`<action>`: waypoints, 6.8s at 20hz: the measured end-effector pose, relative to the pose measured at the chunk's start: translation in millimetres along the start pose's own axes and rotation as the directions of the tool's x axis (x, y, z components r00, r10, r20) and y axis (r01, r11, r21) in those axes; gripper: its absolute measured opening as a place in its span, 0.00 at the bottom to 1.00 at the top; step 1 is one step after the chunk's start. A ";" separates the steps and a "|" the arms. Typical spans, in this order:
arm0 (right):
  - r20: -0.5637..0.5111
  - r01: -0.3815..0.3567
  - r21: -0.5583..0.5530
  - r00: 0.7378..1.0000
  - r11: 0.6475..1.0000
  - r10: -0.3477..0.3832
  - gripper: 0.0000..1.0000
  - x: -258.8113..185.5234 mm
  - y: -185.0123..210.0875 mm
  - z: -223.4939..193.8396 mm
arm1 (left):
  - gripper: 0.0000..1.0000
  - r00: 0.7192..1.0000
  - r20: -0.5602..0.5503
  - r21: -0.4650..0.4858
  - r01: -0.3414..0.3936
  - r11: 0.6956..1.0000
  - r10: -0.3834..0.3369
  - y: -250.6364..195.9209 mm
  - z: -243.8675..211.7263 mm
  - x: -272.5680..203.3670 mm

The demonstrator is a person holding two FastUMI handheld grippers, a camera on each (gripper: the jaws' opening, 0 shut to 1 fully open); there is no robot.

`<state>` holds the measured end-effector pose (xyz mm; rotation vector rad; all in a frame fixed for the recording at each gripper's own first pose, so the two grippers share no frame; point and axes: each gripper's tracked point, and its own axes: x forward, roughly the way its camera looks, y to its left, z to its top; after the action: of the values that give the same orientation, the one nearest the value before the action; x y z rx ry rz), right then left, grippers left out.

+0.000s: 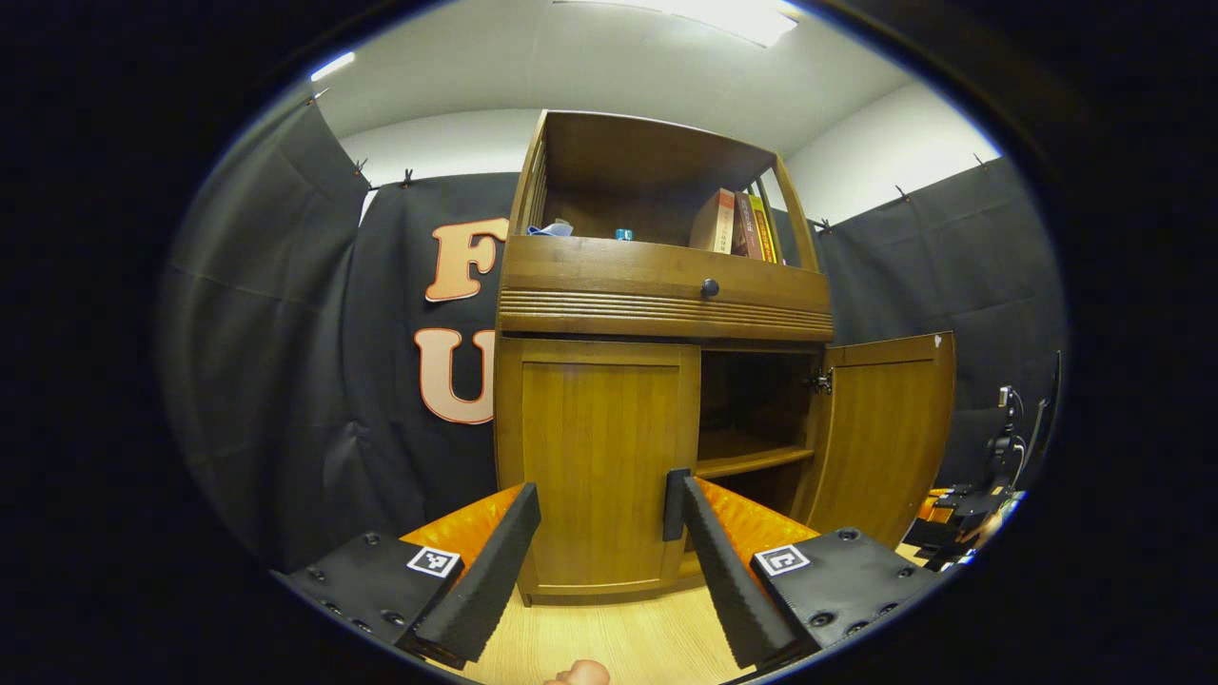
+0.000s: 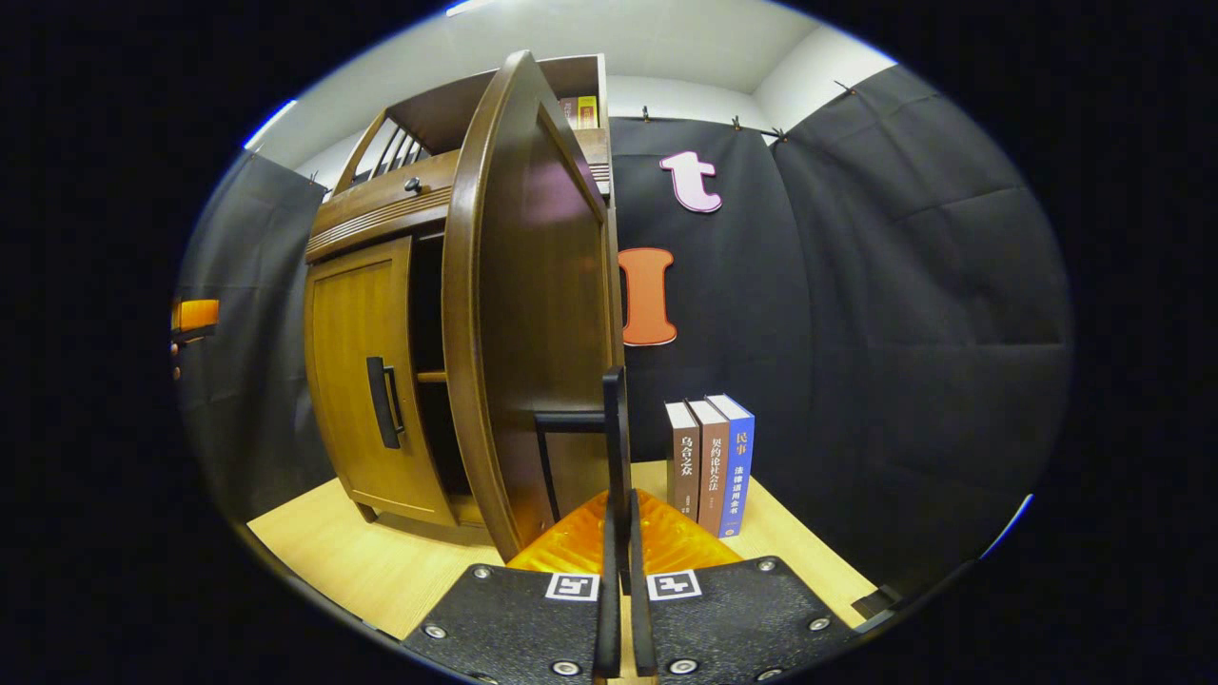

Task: Open the right door of the double-door shoe cabinet with the right hand, and open the left door with the left hand.

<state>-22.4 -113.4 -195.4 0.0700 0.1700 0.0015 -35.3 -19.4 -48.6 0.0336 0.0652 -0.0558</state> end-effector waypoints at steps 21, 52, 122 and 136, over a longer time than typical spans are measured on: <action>-0.003 -0.053 0.034 0.999 0.998 0.053 0.04 -1.0 -20.2 5.6 | 0.95 1.000 -0.014 0.011 0.027 1.000 -0.027 -27.1 -1.8 6.7; 0.044 0.064 -0.008 0.997 0.998 -0.064 0.39 -28.6 -73.7 -3.0 | 0.98 0.999 -0.039 0.003 0.008 1.000 -0.008 -16.2 -31.3 24.8; 0.077 -0.028 -0.048 0.996 0.998 0.032 0.40 -39.0 52.6 16.5 | 0.29 0.975 -0.170 0.005 0.146 0.989 -0.143 -87.8 -182.0 175.0; 0.076 -0.059 -0.051 0.995 0.997 0.062 0.29 -36.0 75.6 16.4 | 0.27 0.969 -0.164 0.003 0.186 0.983 -0.183 -74.6 -176.8 134.2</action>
<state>-54.7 -39.5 -167.9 0.0263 0.0902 0.0633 82.7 -94.9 -236.2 0.0506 0.2316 -0.2400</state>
